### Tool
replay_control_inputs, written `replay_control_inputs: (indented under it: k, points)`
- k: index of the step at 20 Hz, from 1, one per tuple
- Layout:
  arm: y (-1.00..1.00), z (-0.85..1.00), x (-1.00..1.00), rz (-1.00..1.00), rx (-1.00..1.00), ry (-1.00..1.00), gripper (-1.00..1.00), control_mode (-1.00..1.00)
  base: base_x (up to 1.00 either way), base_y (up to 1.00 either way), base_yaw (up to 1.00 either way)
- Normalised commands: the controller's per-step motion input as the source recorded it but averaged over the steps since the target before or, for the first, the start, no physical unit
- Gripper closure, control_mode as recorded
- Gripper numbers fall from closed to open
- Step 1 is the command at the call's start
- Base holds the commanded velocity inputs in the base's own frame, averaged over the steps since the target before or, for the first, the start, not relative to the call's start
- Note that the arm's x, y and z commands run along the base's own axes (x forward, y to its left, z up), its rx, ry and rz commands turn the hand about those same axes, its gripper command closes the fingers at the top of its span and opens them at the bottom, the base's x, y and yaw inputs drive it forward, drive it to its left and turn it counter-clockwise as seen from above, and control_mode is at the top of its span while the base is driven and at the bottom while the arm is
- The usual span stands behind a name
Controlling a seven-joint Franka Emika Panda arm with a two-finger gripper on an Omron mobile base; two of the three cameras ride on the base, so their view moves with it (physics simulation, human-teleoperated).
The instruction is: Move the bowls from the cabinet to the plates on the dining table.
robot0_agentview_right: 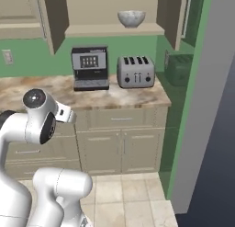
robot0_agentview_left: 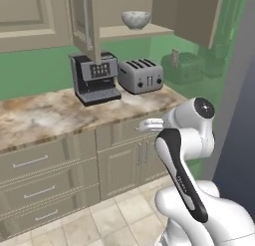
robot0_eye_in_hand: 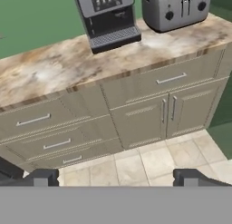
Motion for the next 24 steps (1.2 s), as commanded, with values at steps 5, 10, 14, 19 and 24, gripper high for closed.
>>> replay_control_inputs:
  k: [5, 10, 14, 19, 24]
  points:
    - [0.0, 0.0, 0.0, 0.0, 0.0, 0.0, -1.0, 1.0, 0.12, -0.6, 0.0]
    - [0.0, 0.0, 0.0, 0.0, 0.0, 0.0, -1.0, 1.0, 0.51, -0.34, 0.12]
    - [0.0, 0.0, 0.0, 0.0, 0.0, 0.0, -1.0, 1.0, 0.73, -0.17, 0.24]
    - [0.0, 0.0, 0.0, 0.0, 0.0, 0.0, -1.0, 1.0, 0.68, -0.28, 0.32]
    - [0.0, 0.0, 0.0, 0.0, 0.0, 0.0, -1.0, 1.0, 0.08, -0.34, 0.16]
